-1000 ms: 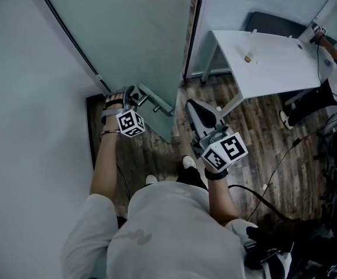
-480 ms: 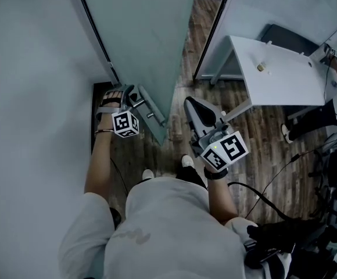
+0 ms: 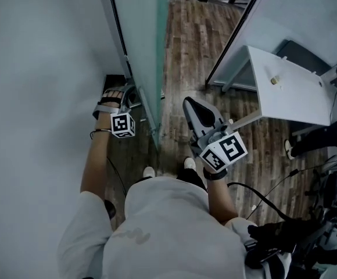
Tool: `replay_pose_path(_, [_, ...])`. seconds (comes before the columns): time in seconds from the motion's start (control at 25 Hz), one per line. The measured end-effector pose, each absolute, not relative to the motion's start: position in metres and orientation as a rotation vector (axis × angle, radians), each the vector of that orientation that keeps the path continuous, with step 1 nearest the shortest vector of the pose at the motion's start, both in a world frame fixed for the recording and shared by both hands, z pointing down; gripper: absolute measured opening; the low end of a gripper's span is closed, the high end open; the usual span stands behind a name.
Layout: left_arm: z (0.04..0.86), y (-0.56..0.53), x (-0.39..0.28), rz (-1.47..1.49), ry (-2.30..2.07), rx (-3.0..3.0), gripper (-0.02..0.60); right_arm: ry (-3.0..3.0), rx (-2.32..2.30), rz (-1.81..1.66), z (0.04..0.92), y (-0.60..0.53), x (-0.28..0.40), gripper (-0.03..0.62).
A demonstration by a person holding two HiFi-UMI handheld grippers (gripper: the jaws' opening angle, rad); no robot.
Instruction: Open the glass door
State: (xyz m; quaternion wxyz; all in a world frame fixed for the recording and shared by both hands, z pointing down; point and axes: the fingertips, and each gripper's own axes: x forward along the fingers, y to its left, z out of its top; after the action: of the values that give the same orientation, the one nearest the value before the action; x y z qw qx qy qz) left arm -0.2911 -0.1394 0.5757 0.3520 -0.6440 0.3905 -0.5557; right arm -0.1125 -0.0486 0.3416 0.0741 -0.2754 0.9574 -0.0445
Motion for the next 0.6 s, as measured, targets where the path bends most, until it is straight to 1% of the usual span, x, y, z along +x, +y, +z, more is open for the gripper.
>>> replay_pose_path(0.08, [0.578, -0.132, -0.303, -1.478, 0.978, -1.647, 0.158, 2.886, -0.795, -0.135, 0.344, -0.044, -0.124, 0.0])
replay_pose_path(0.16, [0.581, -0.126, -0.316, -1.505, 0.951, -1.645, 0.173, 2.896, -0.764, -0.134, 0.345, -0.04, -0.136, 0.0])
replay_pose_path(0.4, [0.585, -0.109, -0.362, -1.607, 0.907, -1.605, 0.19, 2.964, -0.613, -0.119, 0.346, -0.026, -0.183, 0.0])
replay_pose_path(0.44, [0.585, -0.105, -0.373, -1.621, 0.968, -1.652, 0.222, 2.975, -0.59, -0.119, 0.348, -0.022, -0.19, -0.001])
replay_pose_path(0.48, [0.585, -0.1, -0.385, -1.629, 1.06, -1.719, 0.327, 2.984, -0.564, -0.12, 0.35, -0.018, -0.198, 0.0])
replay_pose_path(0.52, [0.582, -0.094, -0.4, -1.626, 1.158, -1.781, 0.411, 2.994, -0.539, -0.121, 0.352, -0.015, -0.206, 0.0])
replay_pose_path(0.6, [0.573, -0.08, -0.428, -1.575, 1.323, -1.858, 0.413, 3.012, -0.49, -0.125, 0.358, -0.009, -0.224, 0.0])
